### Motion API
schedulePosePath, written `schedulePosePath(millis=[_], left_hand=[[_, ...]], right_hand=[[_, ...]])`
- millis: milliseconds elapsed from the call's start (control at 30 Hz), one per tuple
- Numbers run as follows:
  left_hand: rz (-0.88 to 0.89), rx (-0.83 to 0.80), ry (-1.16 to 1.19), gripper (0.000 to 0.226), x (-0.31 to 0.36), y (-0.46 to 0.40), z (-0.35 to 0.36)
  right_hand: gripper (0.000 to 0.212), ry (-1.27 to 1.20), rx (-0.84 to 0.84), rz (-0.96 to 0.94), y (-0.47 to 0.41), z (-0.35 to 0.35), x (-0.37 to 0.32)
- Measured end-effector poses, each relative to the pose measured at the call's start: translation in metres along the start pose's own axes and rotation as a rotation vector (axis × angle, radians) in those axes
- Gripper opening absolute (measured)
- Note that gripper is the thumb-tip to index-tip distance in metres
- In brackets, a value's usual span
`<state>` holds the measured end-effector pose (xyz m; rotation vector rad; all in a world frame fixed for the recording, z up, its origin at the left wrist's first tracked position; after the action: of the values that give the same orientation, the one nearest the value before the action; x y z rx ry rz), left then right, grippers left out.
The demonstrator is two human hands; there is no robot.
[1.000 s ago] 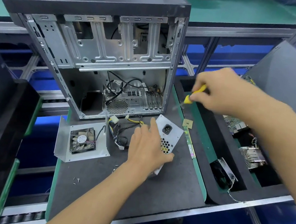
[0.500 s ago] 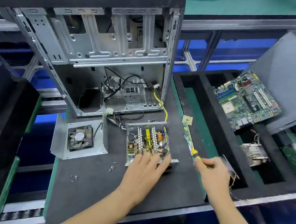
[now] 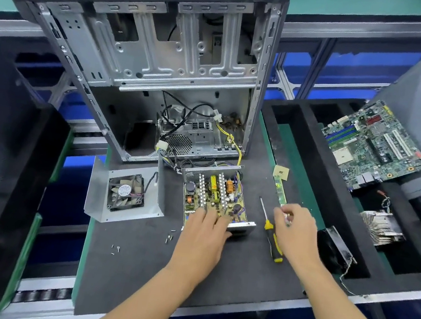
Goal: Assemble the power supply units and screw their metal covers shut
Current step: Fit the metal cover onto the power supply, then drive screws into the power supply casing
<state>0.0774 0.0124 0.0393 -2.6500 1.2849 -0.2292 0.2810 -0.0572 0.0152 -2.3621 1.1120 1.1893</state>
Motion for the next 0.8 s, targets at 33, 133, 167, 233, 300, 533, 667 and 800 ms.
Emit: schedulePosePath(millis=[33, 133, 167, 233, 300, 533, 667, 800], left_hand=[[-0.015, 0.018, 0.064, 0.019, -0.002, 0.000, 0.000], [-0.023, 0.036, 0.142, 0.017, -0.003, 0.001, 0.000], [-0.018, 0.029, 0.155, 0.018, -0.003, 0.003, 0.001], [-0.001, 0.008, 0.180, 0.019, -0.003, 0.007, 0.002], [0.011, -0.024, 0.191, 0.019, -0.003, 0.008, 0.003], [0.066, 0.025, 0.245, 0.012, -0.006, 0.005, -0.001], [0.023, 0.048, 0.273, 0.016, -0.003, 0.005, -0.006], [-0.072, 0.061, 0.385, 0.022, -0.005, 0.005, -0.014]], right_hand=[[0.013, -0.051, -0.026, -0.016, -0.010, 0.001, -0.013], [0.034, -0.156, -0.150, 0.026, -0.046, 0.012, -0.050], [0.041, -0.187, -0.203, 0.035, -0.056, 0.017, -0.061], [0.050, -0.256, -0.298, 0.042, -0.072, 0.028, -0.078], [0.060, -0.228, -0.359, 0.038, -0.082, 0.038, -0.089], [0.064, 0.153, -0.702, -0.156, -0.097, 0.068, -0.108], [0.060, 0.211, -0.769, -0.197, -0.099, 0.075, -0.105], [0.055, 0.202, -0.741, -0.188, -0.100, 0.072, -0.102]])
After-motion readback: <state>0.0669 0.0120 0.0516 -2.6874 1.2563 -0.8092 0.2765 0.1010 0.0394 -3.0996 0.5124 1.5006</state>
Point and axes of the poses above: each hand's wrist, its own y-axis away from the middle knuckle, its own z-axis out of the palm, x = y × z, the point moved 2 cm from there along -y, towards the middle knuckle, and after that the axes turned 9 degrees about -y, right-handed, at the moved point
